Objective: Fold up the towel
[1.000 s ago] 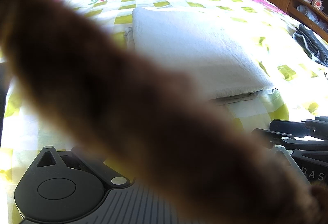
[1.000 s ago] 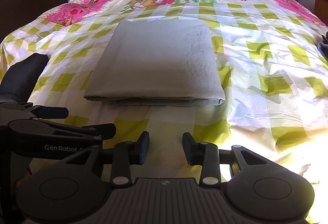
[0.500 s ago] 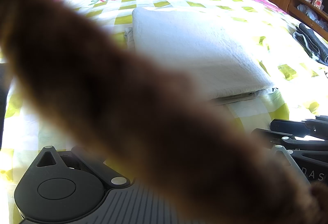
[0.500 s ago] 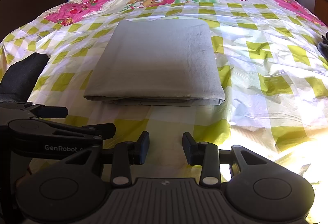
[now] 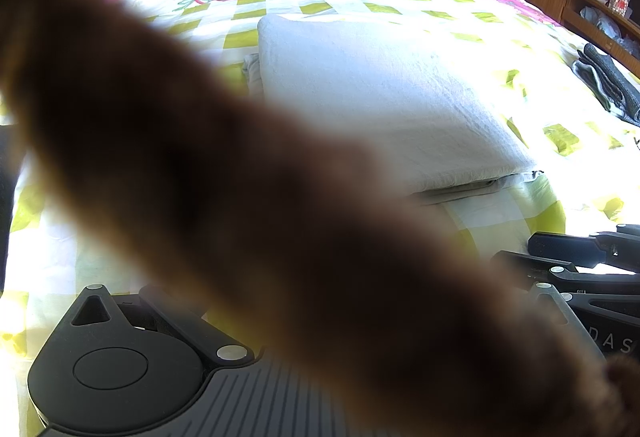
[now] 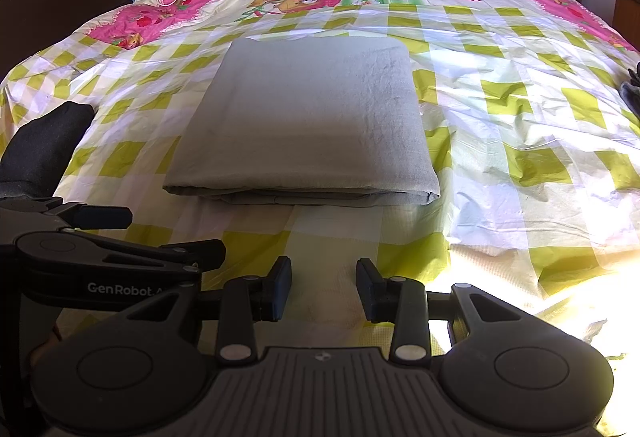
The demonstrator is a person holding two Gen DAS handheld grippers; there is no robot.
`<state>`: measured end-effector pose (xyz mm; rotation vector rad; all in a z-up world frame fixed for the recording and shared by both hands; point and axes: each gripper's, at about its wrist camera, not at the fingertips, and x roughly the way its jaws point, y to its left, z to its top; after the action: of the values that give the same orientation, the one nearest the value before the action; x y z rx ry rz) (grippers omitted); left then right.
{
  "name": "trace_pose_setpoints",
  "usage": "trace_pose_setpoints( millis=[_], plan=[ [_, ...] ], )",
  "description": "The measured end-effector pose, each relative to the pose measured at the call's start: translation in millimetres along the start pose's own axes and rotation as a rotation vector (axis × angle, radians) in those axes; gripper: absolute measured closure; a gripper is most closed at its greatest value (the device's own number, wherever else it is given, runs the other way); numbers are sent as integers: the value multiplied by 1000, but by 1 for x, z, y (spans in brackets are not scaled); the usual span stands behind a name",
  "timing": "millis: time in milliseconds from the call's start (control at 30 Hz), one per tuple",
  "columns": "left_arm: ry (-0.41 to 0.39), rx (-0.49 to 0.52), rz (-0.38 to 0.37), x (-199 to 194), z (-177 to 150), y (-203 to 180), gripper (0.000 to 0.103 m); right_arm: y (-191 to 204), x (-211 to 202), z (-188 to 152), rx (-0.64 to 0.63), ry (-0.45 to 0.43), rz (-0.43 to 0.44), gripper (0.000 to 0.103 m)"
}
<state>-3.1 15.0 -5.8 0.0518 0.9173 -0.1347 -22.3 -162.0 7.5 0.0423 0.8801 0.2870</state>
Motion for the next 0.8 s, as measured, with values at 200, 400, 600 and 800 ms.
trace_pose_setpoints(
  millis=[200, 400, 600, 800],
  plan=[
    [1, 4, 5, 0, 0, 0, 1, 0, 1, -1, 2, 0, 1, 54],
    [6, 8, 13, 0, 1, 0, 1, 0, 2, -1, -2, 2, 2, 54],
    [7, 7, 13, 0, 2, -1, 1, -1, 2, 0, 3, 4, 6, 54],
    [2, 9, 14, 0, 2, -2, 1, -1, 2, 0, 3, 3, 7, 54]
  ],
)
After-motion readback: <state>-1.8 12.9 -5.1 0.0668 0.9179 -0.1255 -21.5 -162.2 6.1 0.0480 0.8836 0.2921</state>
